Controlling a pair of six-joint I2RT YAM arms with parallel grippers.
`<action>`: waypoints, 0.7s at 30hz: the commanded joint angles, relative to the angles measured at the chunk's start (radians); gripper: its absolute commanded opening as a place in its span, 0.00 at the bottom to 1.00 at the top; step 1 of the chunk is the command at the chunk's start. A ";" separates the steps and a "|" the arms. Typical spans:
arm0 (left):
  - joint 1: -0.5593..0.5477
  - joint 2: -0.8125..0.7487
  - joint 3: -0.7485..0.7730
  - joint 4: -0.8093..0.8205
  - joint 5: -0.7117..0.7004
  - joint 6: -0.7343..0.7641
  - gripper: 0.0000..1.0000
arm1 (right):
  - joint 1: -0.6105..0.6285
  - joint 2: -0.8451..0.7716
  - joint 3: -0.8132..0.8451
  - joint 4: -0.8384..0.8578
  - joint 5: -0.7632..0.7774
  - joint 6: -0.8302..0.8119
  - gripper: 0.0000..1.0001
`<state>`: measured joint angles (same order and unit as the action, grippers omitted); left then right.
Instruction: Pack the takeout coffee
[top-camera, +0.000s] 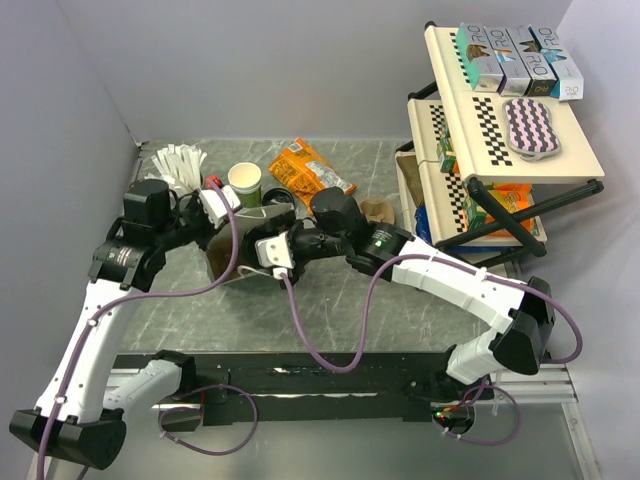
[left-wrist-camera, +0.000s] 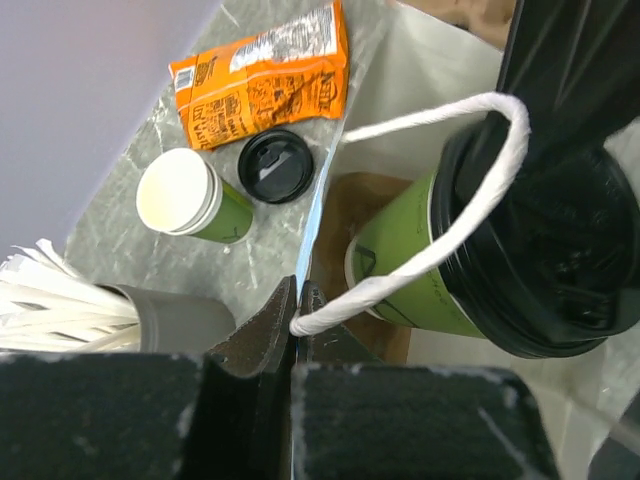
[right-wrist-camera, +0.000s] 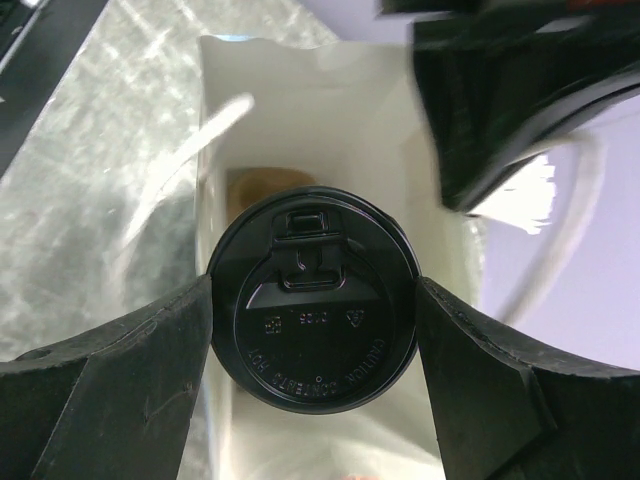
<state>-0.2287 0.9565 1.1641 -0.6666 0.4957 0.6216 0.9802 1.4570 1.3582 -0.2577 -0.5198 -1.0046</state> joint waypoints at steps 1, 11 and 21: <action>-0.006 -0.047 0.019 0.061 0.075 -0.131 0.01 | 0.023 -0.060 -0.022 -0.018 -0.011 -0.012 0.00; -0.012 -0.113 -0.066 0.065 0.204 -0.254 0.01 | 0.038 -0.075 -0.039 -0.084 0.018 -0.006 0.00; -0.046 -0.134 -0.107 0.079 0.225 -0.266 0.01 | 0.040 -0.055 0.031 -0.181 0.033 -0.057 0.00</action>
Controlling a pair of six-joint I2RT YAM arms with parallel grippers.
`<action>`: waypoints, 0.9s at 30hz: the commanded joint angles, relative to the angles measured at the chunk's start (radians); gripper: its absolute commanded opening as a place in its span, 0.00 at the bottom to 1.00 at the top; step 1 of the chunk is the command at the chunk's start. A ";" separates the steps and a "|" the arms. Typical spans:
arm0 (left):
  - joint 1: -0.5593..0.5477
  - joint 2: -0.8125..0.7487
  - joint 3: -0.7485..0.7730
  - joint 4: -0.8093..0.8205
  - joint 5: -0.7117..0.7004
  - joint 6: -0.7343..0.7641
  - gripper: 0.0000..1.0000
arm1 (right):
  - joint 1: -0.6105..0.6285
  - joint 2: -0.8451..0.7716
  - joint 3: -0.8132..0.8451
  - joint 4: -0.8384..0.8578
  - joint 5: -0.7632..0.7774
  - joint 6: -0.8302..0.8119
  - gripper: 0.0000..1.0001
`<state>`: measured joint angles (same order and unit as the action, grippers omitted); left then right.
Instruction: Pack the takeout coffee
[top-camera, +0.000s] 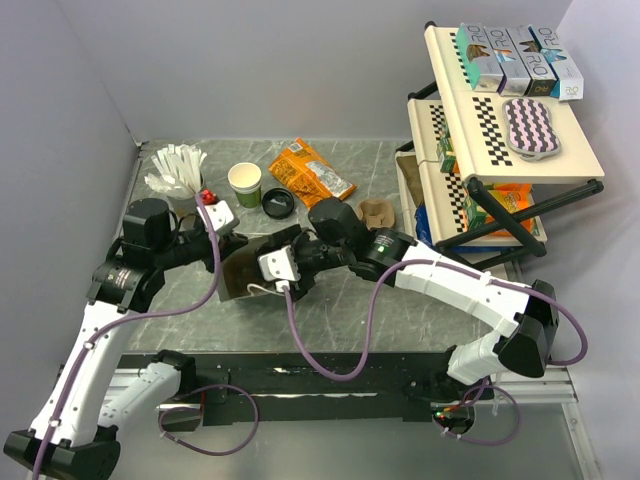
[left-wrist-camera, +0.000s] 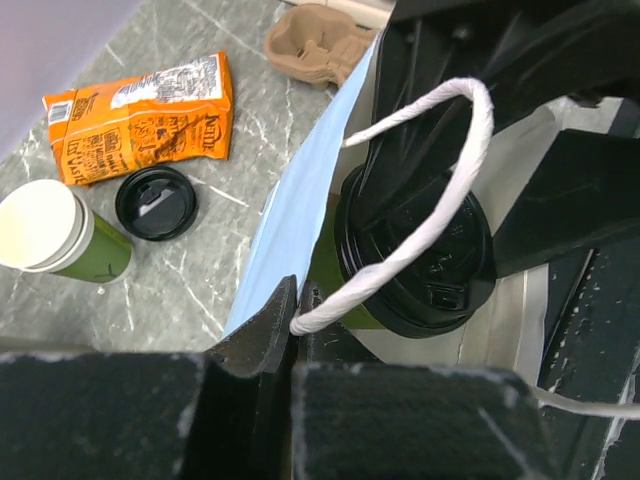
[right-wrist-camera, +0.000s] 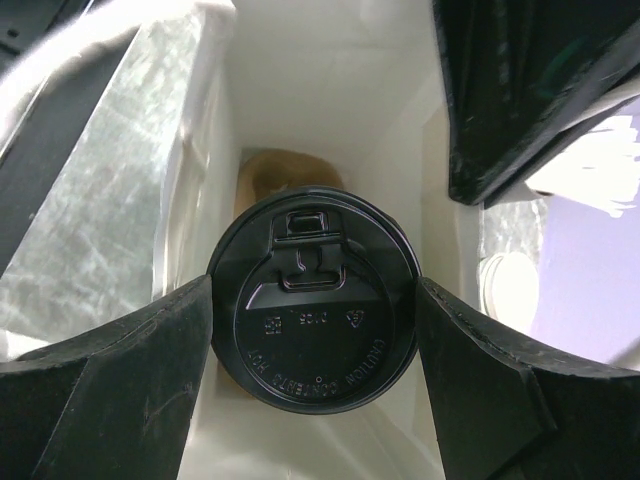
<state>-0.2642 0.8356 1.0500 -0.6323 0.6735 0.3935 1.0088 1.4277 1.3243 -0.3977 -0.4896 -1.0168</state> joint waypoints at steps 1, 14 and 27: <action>-0.010 -0.013 0.010 0.049 0.046 -0.044 0.01 | 0.014 -0.023 0.073 -0.058 0.005 -0.052 0.00; -0.010 0.010 0.119 0.059 0.001 -0.030 0.01 | 0.022 -0.009 0.066 -0.012 0.042 -0.164 0.00; -0.013 0.008 0.062 0.059 0.001 0.094 0.01 | 0.036 0.051 -0.033 0.079 0.072 -0.212 0.00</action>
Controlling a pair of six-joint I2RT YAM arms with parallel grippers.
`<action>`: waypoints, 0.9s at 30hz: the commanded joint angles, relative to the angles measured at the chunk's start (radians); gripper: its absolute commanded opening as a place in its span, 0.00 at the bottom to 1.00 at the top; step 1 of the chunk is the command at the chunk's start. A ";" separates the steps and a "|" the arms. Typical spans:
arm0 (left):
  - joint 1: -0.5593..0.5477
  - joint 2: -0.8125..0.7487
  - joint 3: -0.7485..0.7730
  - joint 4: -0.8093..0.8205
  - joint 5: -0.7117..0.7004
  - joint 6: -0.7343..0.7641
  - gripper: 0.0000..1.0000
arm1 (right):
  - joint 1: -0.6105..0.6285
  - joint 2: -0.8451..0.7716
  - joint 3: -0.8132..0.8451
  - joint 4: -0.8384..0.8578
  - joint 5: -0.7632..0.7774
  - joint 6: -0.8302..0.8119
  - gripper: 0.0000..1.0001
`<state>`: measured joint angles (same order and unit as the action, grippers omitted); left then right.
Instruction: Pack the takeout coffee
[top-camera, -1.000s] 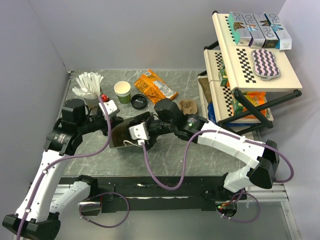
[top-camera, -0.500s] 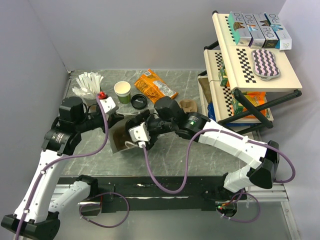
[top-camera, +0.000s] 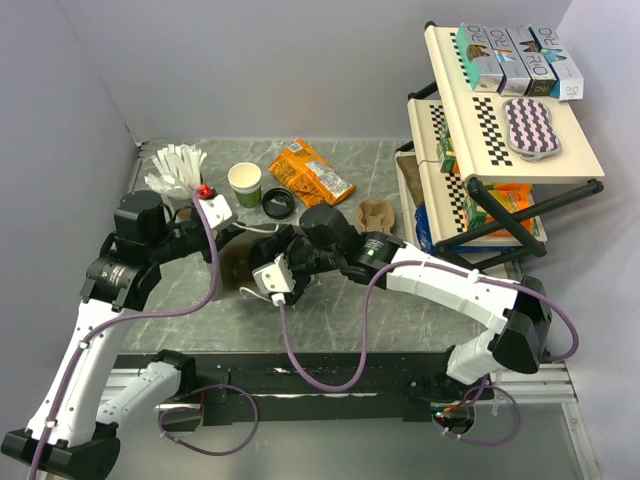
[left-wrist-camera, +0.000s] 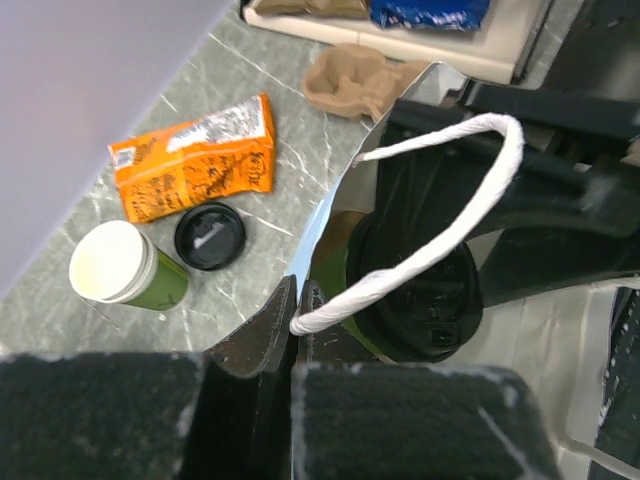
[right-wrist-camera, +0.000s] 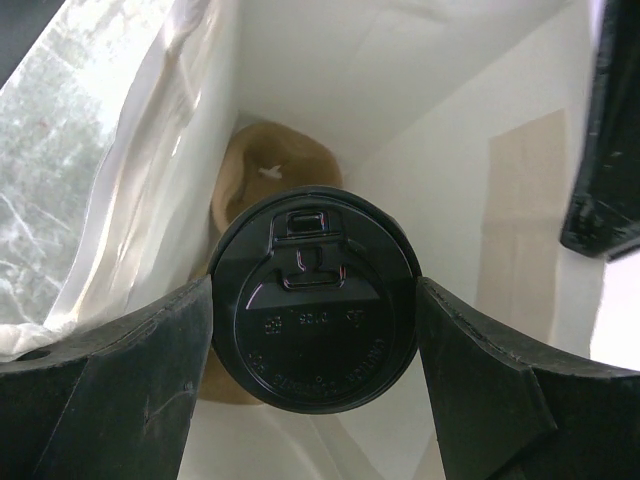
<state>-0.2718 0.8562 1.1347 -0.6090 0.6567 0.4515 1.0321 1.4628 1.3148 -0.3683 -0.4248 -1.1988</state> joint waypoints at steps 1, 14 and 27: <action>-0.009 -0.017 -0.032 0.037 0.023 0.027 0.01 | 0.016 0.024 -0.028 0.051 0.009 -0.024 0.00; -0.099 -0.101 -0.081 0.054 -0.048 -0.142 0.01 | 0.072 0.056 -0.046 0.032 0.178 0.111 0.00; -0.112 -0.166 -0.145 0.045 -0.057 -0.232 0.01 | 0.077 0.081 -0.034 -0.054 0.324 0.185 0.00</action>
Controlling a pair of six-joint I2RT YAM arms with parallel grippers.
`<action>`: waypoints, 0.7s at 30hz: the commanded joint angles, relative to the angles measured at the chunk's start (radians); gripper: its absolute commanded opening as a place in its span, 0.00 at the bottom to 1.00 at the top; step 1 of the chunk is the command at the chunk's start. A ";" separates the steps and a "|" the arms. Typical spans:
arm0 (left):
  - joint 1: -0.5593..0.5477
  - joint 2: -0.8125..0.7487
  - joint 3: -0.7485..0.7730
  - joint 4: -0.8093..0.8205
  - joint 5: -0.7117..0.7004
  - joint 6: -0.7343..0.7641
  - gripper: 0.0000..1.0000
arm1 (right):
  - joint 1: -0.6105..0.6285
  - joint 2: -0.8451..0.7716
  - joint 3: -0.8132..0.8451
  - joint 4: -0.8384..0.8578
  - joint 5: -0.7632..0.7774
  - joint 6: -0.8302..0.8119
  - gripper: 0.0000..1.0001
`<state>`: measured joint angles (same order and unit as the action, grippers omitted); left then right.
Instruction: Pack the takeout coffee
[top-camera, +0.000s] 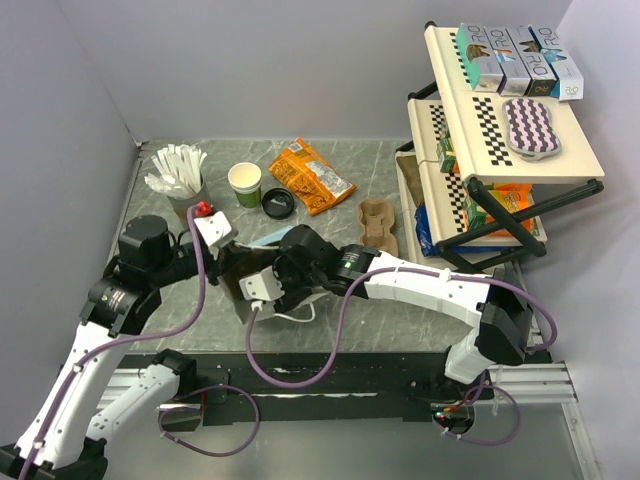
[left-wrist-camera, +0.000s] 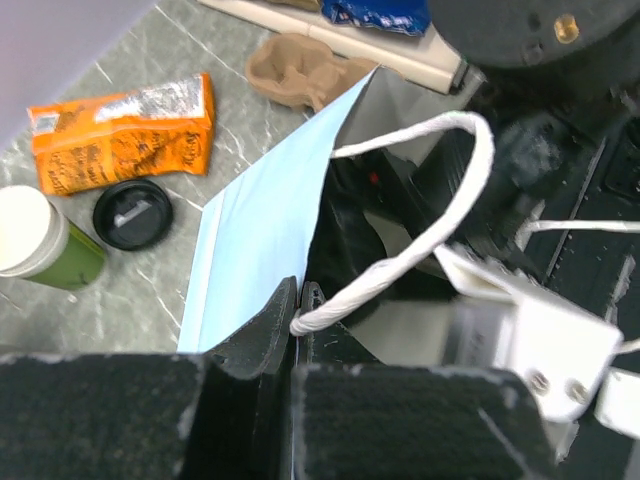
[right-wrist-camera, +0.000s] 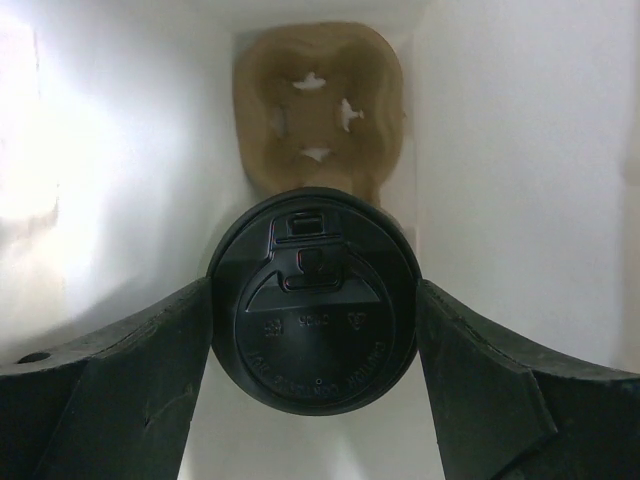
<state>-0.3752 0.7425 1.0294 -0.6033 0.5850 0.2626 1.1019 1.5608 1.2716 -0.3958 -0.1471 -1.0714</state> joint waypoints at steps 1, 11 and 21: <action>-0.010 -0.058 -0.051 0.042 0.019 -0.048 0.01 | 0.007 -0.019 -0.006 -0.017 0.046 0.062 0.00; -0.010 -0.066 -0.084 0.057 0.047 -0.049 0.01 | 0.004 0.007 -0.032 0.041 0.070 0.007 0.00; -0.010 -0.061 -0.077 0.051 0.099 -0.026 0.01 | -0.011 0.028 -0.051 0.112 0.121 0.037 0.00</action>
<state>-0.3809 0.6785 0.9371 -0.5793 0.6182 0.2405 1.1000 1.5742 1.2343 -0.3515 -0.0681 -1.0470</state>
